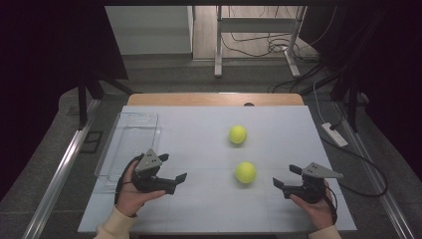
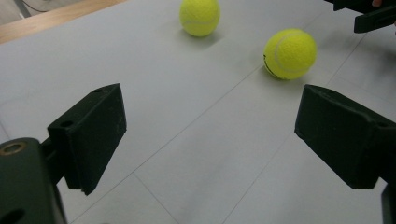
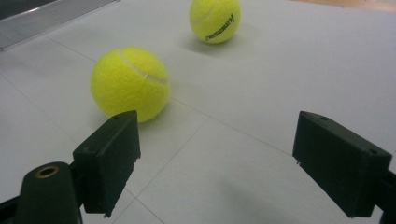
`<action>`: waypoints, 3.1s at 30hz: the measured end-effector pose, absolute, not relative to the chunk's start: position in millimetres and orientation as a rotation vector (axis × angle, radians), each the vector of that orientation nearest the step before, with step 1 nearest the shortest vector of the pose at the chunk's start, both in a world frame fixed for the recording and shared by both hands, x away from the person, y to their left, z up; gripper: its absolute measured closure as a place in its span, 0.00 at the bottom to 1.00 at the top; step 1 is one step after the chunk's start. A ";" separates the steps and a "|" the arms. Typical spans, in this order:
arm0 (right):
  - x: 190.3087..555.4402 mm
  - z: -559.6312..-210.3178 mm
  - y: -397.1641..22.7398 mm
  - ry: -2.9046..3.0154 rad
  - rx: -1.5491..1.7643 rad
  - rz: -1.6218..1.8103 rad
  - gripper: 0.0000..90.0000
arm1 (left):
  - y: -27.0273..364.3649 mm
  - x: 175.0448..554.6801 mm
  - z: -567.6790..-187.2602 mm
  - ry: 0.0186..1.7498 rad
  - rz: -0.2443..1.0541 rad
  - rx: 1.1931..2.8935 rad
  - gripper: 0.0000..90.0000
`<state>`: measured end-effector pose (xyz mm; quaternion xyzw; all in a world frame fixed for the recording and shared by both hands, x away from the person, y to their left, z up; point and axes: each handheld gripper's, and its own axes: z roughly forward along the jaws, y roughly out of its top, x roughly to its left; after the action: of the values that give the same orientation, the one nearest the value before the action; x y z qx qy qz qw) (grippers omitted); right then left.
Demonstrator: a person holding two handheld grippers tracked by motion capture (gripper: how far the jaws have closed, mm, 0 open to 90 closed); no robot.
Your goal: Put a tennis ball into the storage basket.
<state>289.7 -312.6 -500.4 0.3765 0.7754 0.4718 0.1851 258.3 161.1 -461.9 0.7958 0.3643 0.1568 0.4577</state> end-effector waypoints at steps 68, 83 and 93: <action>290.9 -503.0 -313.2 2.186 1.075 1.316 0.17 | 86.3 293.2 -463.1 0.738 0.252 2.049 0.11; 290.6 -503.4 -313.6 2.185 1.077 1.314 0.17 | 75.7 296.5 -461.5 0.712 0.242 2.058 0.11; 290.5 -503.8 -314.7 2.183 1.082 1.311 0.17 | 67.8 299.9 -460.9 0.695 0.233 2.061 0.11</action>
<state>290.5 -314.7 -503.8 0.3841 0.7752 0.4657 0.1863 299.9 67.8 -460.9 0.8371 0.2823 0.0944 0.4590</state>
